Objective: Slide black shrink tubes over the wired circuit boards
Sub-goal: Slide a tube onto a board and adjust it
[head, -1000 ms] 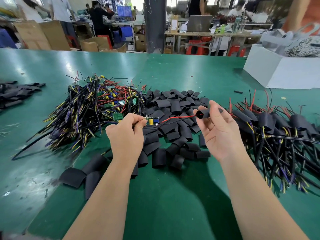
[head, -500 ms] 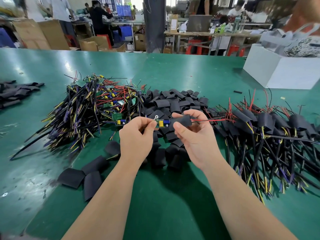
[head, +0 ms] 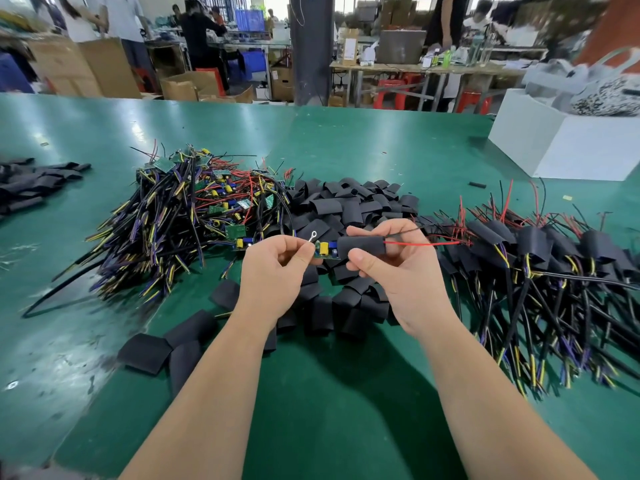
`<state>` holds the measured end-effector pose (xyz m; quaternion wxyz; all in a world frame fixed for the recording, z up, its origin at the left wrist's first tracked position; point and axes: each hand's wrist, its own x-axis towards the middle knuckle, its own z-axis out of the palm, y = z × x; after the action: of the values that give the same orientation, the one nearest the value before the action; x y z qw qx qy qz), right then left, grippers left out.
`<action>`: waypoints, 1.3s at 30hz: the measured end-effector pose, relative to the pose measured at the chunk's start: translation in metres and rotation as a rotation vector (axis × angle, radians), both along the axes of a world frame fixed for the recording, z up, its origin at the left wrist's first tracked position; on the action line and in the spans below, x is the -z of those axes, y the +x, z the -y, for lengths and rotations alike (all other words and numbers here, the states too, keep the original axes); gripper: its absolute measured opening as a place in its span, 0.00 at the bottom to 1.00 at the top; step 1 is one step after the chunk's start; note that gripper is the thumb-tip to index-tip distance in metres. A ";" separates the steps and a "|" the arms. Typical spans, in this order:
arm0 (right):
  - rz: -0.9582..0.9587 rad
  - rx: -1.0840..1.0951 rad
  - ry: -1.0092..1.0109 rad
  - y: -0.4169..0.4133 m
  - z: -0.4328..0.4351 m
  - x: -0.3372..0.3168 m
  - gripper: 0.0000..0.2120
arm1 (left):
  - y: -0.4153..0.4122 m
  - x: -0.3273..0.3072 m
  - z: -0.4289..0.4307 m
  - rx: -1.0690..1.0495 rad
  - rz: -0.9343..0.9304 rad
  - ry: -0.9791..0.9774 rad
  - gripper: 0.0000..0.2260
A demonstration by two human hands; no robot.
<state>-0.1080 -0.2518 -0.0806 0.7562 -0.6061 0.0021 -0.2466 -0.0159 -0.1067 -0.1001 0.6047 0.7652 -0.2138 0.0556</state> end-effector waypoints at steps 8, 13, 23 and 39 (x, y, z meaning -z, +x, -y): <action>-0.053 -0.037 -0.184 -0.003 0.008 -0.001 0.19 | 0.002 0.002 -0.002 0.048 -0.083 -0.010 0.09; -0.069 0.033 -0.280 -0.007 0.015 -0.005 0.18 | -0.002 0.000 0.001 0.083 -0.072 0.021 0.09; -0.035 -0.006 -0.089 0.000 0.000 0.001 0.17 | -0.002 0.001 0.002 0.044 -0.037 -0.003 0.10; -0.119 -0.031 0.195 0.006 -0.001 0.006 0.11 | -0.016 -0.009 0.004 0.153 0.029 -0.133 0.05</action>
<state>-0.1021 -0.2508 -0.0869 0.8138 -0.5432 0.0616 -0.1971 -0.0322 -0.1103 -0.0910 0.6537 0.7038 -0.2761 0.0343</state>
